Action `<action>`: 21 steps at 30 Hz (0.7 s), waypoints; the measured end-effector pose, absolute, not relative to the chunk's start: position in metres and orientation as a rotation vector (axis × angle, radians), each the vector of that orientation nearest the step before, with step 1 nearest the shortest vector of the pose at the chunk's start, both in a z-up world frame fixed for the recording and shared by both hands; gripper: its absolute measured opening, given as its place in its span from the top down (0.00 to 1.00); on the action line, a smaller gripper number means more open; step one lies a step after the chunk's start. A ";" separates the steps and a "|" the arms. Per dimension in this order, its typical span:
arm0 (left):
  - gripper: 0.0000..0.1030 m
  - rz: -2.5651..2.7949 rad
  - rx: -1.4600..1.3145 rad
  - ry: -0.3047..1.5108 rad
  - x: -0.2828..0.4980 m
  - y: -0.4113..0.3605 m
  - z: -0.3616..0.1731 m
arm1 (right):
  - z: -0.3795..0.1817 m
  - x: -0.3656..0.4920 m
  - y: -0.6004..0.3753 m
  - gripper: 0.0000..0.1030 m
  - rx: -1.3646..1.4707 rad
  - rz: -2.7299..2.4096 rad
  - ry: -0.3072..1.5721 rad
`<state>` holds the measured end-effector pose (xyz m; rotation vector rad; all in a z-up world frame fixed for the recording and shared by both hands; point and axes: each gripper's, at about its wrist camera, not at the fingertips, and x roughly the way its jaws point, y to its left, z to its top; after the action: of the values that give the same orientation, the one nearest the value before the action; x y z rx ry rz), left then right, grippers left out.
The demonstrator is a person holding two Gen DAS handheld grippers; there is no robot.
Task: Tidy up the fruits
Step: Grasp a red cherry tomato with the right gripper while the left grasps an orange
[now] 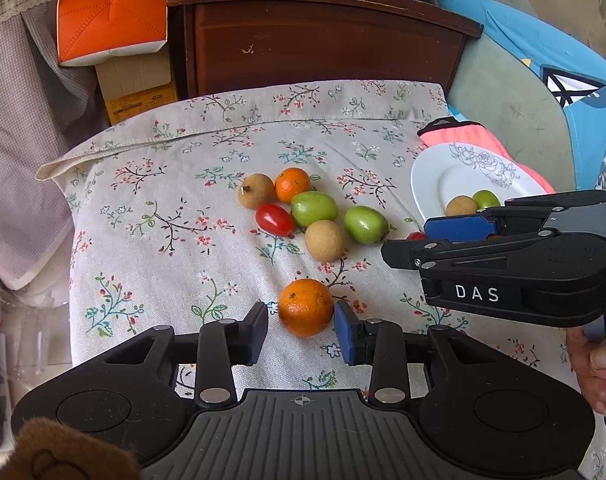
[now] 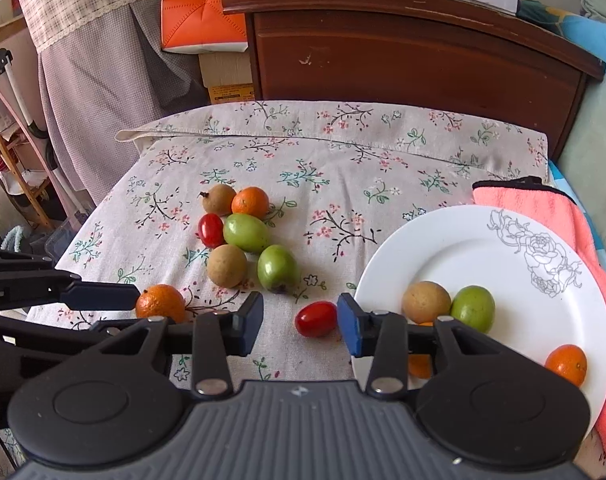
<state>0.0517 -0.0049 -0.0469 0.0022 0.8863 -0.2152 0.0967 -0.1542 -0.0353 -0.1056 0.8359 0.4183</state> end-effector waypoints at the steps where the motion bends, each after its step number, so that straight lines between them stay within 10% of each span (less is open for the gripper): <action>1: 0.67 -0.213 0.006 0.884 0.051 -0.005 -0.046 | -0.036 0.098 -0.153 0.60 -0.110 0.417 0.838; 21: 0.66 -0.217 -0.020 0.905 0.052 -0.001 -0.055 | -0.044 0.098 -0.143 0.62 -0.130 0.432 0.867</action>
<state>0.0522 -0.0007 -0.0552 -0.0204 0.9050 -0.2169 0.0976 -0.1433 -0.0443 -0.1296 0.8665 0.4319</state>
